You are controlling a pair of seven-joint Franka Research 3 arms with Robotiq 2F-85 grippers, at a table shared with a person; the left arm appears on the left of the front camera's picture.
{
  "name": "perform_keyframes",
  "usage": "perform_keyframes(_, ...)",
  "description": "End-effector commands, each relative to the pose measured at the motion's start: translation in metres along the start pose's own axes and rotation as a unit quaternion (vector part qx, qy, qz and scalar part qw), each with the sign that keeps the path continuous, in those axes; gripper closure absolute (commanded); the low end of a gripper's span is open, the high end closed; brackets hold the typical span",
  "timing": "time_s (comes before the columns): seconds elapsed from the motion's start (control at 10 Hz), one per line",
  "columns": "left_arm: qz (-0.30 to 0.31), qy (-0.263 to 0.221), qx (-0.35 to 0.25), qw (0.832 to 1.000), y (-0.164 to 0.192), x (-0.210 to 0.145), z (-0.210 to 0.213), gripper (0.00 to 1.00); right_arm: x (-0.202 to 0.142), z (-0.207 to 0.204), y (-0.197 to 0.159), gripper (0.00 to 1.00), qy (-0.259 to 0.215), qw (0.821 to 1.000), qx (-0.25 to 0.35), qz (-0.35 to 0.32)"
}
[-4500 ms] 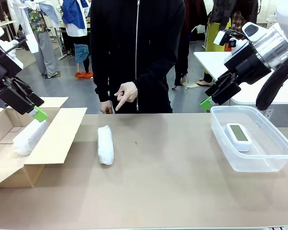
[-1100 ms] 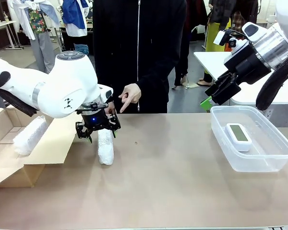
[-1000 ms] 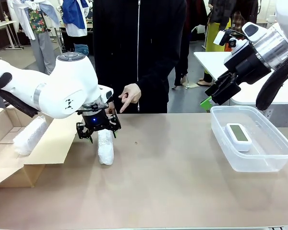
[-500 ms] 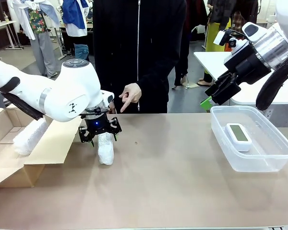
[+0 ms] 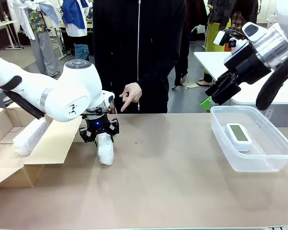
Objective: Separate and place wrapped and unwrapped clocks.
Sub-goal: Pick up the Digital clock indicated by the person.
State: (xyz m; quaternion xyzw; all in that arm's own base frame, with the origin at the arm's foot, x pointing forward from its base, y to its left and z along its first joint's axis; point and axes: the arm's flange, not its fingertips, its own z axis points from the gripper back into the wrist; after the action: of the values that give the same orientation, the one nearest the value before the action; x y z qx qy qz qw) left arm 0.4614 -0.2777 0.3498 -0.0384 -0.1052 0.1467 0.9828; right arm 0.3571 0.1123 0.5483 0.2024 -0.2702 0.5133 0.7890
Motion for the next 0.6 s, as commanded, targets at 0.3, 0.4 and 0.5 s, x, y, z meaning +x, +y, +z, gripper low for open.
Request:
perform_keyframes(0.3, 0.019, -0.006, 0.013, 1.000, -0.009, 0.001, -0.005, 0.65, -0.001, 0.002, -0.002, 0.00, 0.004, 1.000, 0.004, 0.008)
perform_keyframes(0.4, 0.019, -0.007, 0.013, 1.000, -0.011, 0.002, -0.003, 0.99, -0.001, 0.002, -0.002, 0.00, 0.004, 1.000, 0.004, 0.008)
perform_keyframes(0.5, 0.021, -0.007, 0.007, 1.000, -0.008, 0.006, 0.012, 0.85, -0.001, 0.002, -0.002, 0.00, 0.004, 1.000, 0.004, 0.008)
